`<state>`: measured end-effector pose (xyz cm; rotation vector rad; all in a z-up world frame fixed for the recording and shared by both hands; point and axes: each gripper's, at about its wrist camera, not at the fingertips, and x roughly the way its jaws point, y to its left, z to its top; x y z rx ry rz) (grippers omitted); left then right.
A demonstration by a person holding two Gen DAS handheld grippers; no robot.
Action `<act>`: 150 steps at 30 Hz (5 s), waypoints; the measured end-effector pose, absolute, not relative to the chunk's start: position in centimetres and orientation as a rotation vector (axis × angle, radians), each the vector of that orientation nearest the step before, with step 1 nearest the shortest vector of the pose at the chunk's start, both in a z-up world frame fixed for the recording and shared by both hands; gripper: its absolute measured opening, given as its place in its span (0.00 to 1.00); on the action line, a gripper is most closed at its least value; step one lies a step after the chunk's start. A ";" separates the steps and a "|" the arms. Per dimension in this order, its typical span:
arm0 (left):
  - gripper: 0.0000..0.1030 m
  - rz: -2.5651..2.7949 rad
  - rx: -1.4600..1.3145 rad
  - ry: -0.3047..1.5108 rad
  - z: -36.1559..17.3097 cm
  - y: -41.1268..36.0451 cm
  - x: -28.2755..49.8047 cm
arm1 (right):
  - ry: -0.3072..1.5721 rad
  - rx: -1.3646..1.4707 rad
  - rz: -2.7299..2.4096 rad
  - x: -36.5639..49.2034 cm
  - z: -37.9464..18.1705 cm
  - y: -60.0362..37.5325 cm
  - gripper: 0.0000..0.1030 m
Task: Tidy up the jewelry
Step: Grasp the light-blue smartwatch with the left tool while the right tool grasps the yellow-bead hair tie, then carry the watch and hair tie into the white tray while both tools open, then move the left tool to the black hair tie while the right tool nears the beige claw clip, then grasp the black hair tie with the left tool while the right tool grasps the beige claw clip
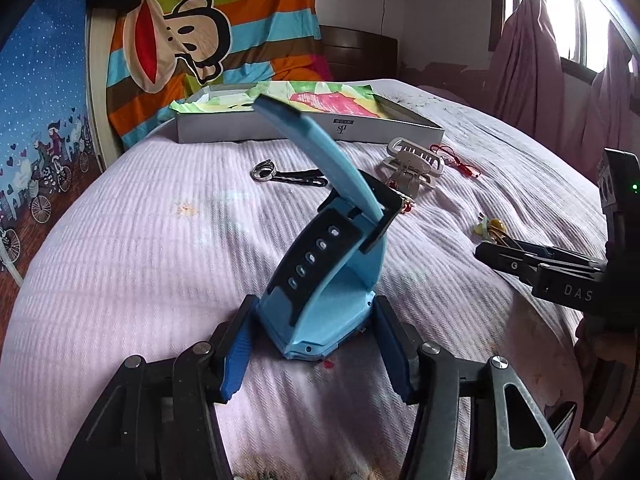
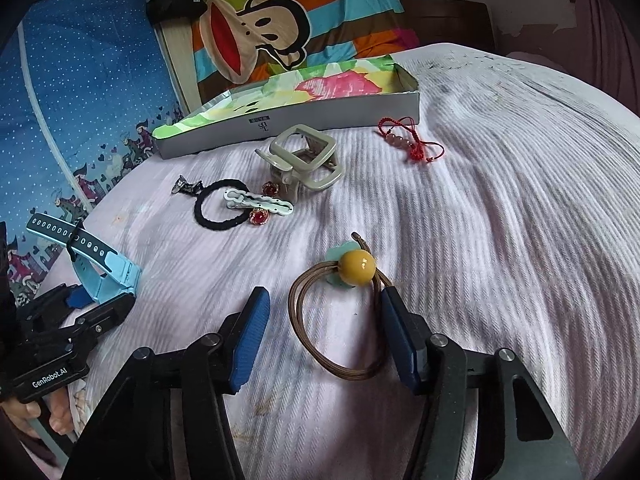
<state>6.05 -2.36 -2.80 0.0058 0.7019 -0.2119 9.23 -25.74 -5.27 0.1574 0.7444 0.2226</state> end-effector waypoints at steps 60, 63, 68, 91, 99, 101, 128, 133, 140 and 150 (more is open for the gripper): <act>0.52 -0.168 -0.133 0.639 3.5 -2.5 25.0 | 0.585 0.150 0.369 27.1 3.1 -25.7 0.04; 0.52 -0.161 -0.161 0.675 2.9 -2.4 27.0 | 0.609 0.128 0.359 28.3 2.1 -25.6 0.04; 0.52 -0.137 -0.179 0.736 1.7 -2.6 29.2 | 0.644 0.136 0.359 29.6 0.6 -25.5 0.04; 0.99 -0.075 -0.188 0.502 4.0 -1.8 20.1 | 0.438 0.095 0.286 21.7 3.1 -27.9 0.74; 1.00 -0.082 -0.225 0.397 4.3 -0.3 14.8 | 0.291 0.058 0.269 15.0 4.5 -27.3 0.97; 1.00 -0.078 -0.216 0.371 4.3 -0.1 13.7 | 0.259 0.043 0.263 13.5 4.8 -27.2 0.99; 0.94 -0.178 -0.101 0.517 1.7 -0.6 10.7 | 0.377 0.003 0.272 10.8 3.9 -27.5 0.98; 0.80 -0.235 -0.080 0.576 1.1 -1.5 11.5 | 0.434 0.019 0.293 11.9 2.9 -27.4 0.80; 0.52 -0.331 -0.058 0.683 0.1 -3.1 12.9 | 0.531 0.033 0.315 13.7 1.3 -27.0 0.74; 0.29 -0.354 -0.148 0.841 -2.3 -3.6 15.8 | 0.604 0.073 0.360 16.5 -0.8 -25.9 0.69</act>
